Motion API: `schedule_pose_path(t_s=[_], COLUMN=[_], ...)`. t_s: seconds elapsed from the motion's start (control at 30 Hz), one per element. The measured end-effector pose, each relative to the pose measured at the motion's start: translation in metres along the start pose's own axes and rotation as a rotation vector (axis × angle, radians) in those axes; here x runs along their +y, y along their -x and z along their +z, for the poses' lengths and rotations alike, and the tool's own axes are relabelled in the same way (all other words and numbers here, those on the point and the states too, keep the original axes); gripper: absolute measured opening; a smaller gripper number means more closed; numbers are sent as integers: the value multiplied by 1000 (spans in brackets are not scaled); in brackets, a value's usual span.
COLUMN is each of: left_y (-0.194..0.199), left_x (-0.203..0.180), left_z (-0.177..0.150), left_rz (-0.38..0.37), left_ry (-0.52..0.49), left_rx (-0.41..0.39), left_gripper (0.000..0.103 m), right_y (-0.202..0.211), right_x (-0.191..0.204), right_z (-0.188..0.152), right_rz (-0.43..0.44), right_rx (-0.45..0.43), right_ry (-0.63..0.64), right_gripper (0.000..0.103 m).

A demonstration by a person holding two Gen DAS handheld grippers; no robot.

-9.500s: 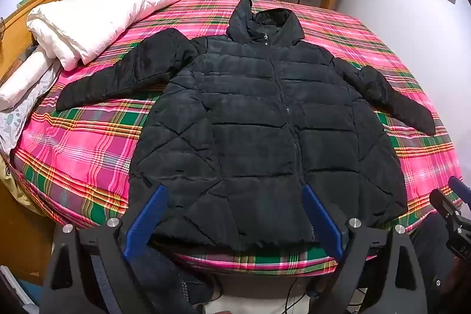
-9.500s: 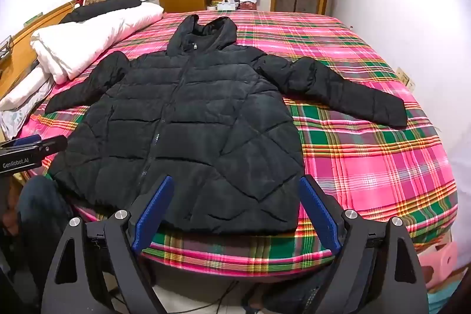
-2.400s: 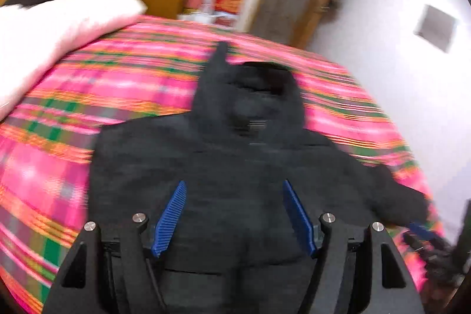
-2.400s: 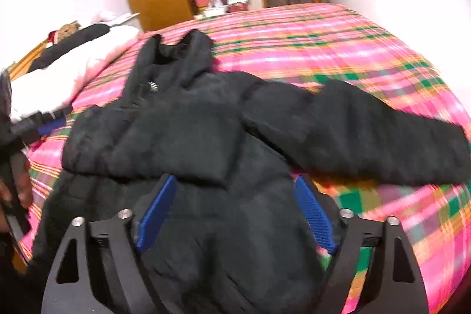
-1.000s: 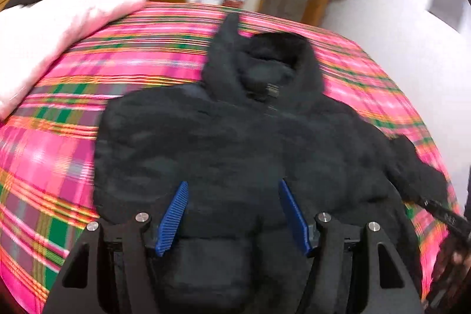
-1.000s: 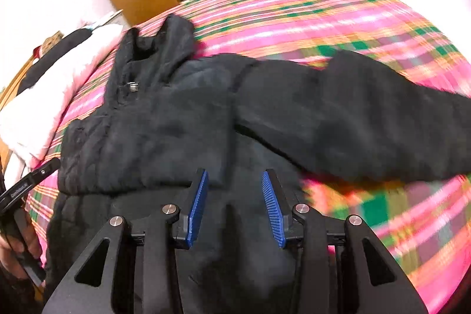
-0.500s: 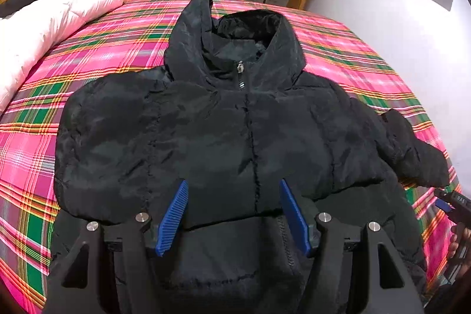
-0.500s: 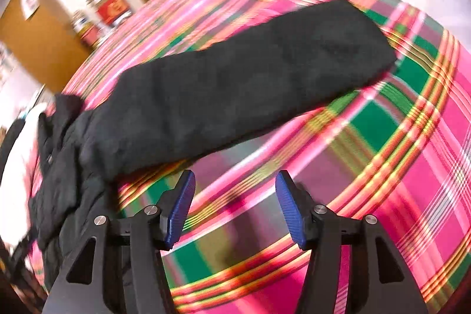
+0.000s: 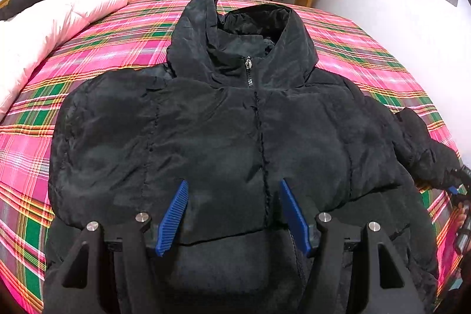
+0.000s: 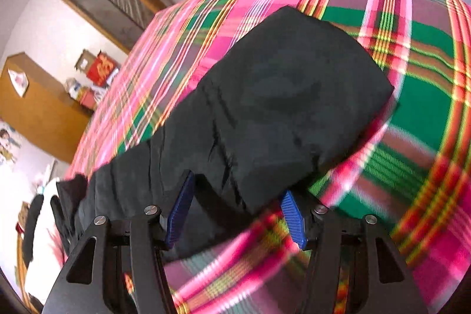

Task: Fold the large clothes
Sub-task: 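Grasp the other sleeve with the right tool and lift it, then fold the held sleeve over the jacket body and open the right tool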

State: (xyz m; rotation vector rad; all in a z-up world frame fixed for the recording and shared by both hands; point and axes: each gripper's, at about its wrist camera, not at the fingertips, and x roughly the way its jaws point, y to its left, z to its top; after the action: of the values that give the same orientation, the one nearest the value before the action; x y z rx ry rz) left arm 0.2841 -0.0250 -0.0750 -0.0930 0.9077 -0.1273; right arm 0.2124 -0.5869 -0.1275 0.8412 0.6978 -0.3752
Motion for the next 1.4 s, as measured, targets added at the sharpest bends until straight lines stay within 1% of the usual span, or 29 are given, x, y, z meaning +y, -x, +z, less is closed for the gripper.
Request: schedule_pose_path(t_s=[0.03,0.07,0.1,0.13,0.17,0.3,0.4,0.47,0.57,0.6,0.67,0.7,0.77,0.87,0.9,0.97,1.07,1.13,1.2,1.3,1.4], left_y=[0,-1,-1,-1,-1,4,10,14,20,21,26,28,32,39,41,46,53,57,60,63,65], left_x=[0,-1,-1,0,0,6,13,18,27,30,37,42,51,65,70,80,96,105,115,124,131], left_z=[0,0,1,1,2,3,5,7,9,10,11,12,14,16,16,16,15,15,15,15,14], left_rz=[3,5,7,7,7,7,6,7,13,13,16,17,19,17,19,23,23,21,15,13,8], left_ry=[-3,-4,-5,-3,-1,20,46,62,86,95,117,130,156,195,206,226,264,292,320,340,353], left_rx=[0,-1,-1,-2,-3,-10,-23,-33,-44,-46,-53,-58,-66,-77,-81,-89,-103,-109,-115,-118,-124], left_gripper=[65,65,66,66,65,65,65,65,65,65,65,65,65,65,65,65,65,65,65,65,65], right_y=[-1,-1,-1,-1,-1,20,46,62,91,96,108,112,118,117,113,103,78,64,37,4,-26], right_x=[1,0,3,4,5,30,62,94,147,160,200,210,244,284,303,324,357,372,385,387,384], right_z=[2,3,4,5,7,12,17,20,14,13,4,0,-17,-44,-60,-81,-132,-158,-193,-238,-273], right_rz=[-1,-10,-52,-60,-59,-62,-16,13,86,103,159,176,229,289,315,342,383,392,389,361,329], right_rx=[-8,-11,-16,-11,-6,-17,-44,-64,-85,-86,-82,-79,-56,-12,13,56,143,193,262,348,417], right_ry=[1,7,19,20,16,82,144,195,285,303,360,377,432,500,533,574,652,682,716,760,795], right_gripper=[57,51,38,14,10,8,7,7,7,7,7,7,7,7,7,7,7,7,7,7,7])
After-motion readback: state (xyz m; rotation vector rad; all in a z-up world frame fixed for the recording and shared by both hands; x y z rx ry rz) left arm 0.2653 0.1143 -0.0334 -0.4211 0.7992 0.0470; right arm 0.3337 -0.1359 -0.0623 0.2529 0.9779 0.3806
